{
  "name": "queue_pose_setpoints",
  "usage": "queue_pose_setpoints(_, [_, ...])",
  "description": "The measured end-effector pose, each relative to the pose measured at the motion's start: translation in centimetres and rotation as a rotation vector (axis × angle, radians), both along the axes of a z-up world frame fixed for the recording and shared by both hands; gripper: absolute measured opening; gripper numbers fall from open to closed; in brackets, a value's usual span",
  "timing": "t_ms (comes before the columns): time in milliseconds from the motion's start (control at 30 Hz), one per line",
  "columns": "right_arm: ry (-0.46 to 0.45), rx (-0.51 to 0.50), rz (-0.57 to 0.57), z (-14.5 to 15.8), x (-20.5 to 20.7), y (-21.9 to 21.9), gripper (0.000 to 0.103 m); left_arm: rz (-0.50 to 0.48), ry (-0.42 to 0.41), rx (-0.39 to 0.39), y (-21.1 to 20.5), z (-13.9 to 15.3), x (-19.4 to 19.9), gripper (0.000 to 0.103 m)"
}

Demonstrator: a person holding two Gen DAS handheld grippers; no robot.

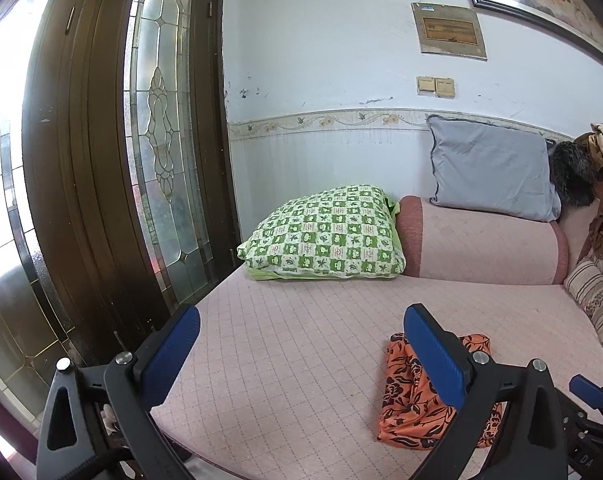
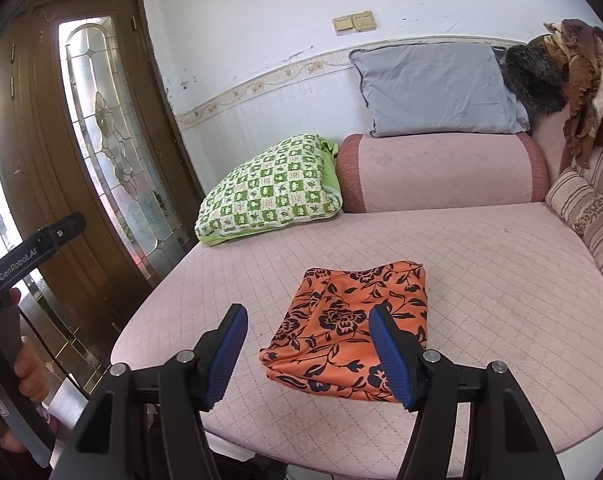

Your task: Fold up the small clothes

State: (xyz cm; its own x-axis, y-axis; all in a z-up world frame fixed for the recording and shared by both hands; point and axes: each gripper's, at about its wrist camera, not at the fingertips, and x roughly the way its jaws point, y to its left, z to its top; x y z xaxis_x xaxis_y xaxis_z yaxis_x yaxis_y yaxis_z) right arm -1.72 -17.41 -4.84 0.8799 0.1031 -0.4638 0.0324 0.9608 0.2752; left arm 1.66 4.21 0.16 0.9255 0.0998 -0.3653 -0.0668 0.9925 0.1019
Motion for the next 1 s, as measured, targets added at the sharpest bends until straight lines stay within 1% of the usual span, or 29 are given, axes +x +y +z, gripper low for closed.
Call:
queue_pose_setpoints(267, [0.002,-0.027,0.013,-0.27,0.15,1.02,0.066,-0.006,0.000,0.005,-0.46,-0.02,-0.14,0.102])
queue_pose_setpoints(1000, [0.005,-0.035,-0.015,-0.92,0.58,0.52,0.066,-0.051,0.016,0.000,-0.76,-0.11,0.15,0.102])
